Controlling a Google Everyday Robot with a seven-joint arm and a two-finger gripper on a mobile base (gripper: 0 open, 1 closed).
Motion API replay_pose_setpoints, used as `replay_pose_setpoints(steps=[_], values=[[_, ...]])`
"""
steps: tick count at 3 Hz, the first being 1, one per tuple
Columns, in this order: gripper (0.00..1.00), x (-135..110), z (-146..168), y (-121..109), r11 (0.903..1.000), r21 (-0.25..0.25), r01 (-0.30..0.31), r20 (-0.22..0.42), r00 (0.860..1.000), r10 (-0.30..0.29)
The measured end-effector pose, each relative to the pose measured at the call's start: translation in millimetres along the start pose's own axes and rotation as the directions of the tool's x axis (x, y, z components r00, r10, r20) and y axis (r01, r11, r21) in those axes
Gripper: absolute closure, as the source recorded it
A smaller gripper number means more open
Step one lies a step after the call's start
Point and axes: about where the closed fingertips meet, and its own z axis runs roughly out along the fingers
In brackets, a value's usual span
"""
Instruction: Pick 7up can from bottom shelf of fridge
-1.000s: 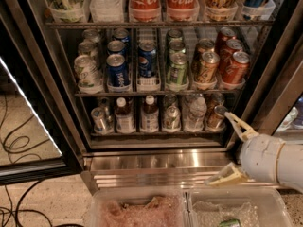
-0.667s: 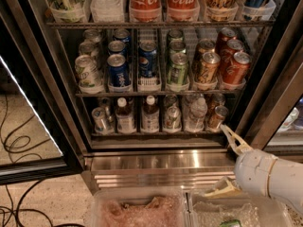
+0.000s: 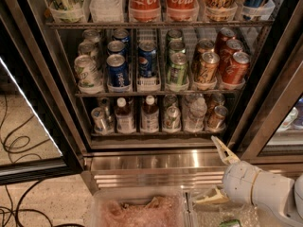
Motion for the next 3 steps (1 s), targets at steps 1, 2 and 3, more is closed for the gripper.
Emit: replay_pose_setpoints(steps=[1,2,3], values=[[0.00,3.2,11.6,-2.4,0.9997,0.010,0.020,0.014,1.000,-0.020],[0.00,7.4,28.6,-11.2,0.9989,0.012,0.045,0.020,0.999,-0.046],[0.00,10.1,45.1,-21.1,0.9957,-0.018,0.091,0.028,0.996,-0.090]])
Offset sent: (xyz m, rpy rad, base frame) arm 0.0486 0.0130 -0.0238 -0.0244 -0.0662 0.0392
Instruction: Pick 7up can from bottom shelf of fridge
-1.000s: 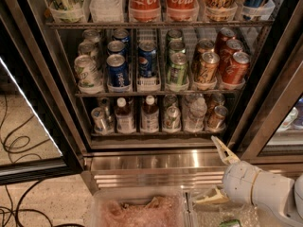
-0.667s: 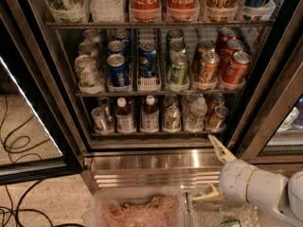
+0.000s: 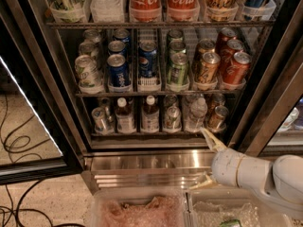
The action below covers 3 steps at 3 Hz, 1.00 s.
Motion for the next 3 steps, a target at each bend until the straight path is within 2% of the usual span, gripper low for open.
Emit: replay_pose_setpoints(steps=[1,2,3], values=[[0.00,20.0,24.6,-7.4,0.9977,-0.065,0.020,-0.010,1.000,-0.021],[0.00,34.8,38.5,-10.8,0.9957,-0.091,0.014,-0.014,1.000,-0.015],[0.00,50.8,49.9,-15.1,0.9963,-0.085,0.016,0.018,1.000,-0.014]])
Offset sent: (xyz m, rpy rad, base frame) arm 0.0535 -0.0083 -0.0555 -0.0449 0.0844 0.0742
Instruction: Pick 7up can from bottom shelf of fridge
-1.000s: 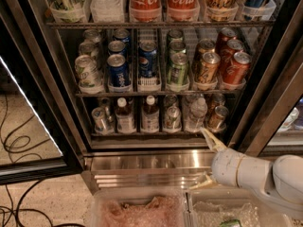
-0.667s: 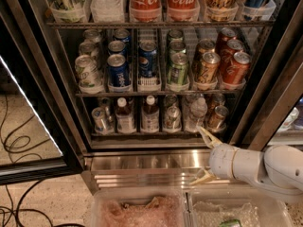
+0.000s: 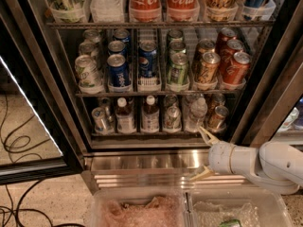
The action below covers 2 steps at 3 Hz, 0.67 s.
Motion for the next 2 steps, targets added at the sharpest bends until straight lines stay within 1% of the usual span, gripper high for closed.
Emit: replay_pose_setpoints(steps=[1,2], values=[[0.00,20.4,22.0,-11.8,0.9990,0.044,0.009,0.064,0.998,-0.012],[0.00,20.1,22.5,-11.6,0.9990,0.043,0.009,0.065,0.998,-0.012]])
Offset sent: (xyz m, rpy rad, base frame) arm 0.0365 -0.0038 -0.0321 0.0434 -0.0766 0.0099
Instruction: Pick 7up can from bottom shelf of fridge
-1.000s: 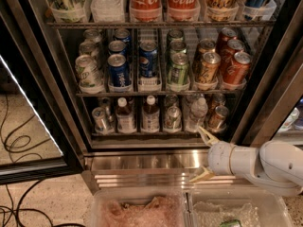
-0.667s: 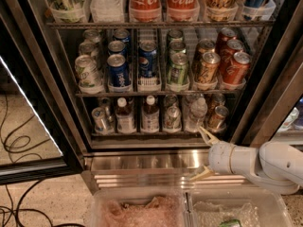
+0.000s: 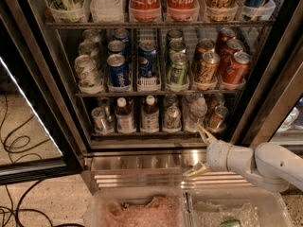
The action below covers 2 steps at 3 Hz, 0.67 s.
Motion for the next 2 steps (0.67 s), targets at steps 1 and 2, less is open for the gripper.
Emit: replay_pose_setpoints(steps=[1,2], values=[[0.00,-6.9,19.1,5.0,0.9997,-0.025,0.004,0.037,0.999,-0.003],[0.00,-13.9,34.1,5.0,0.9991,-0.040,0.017,0.063,0.998,-0.015]])
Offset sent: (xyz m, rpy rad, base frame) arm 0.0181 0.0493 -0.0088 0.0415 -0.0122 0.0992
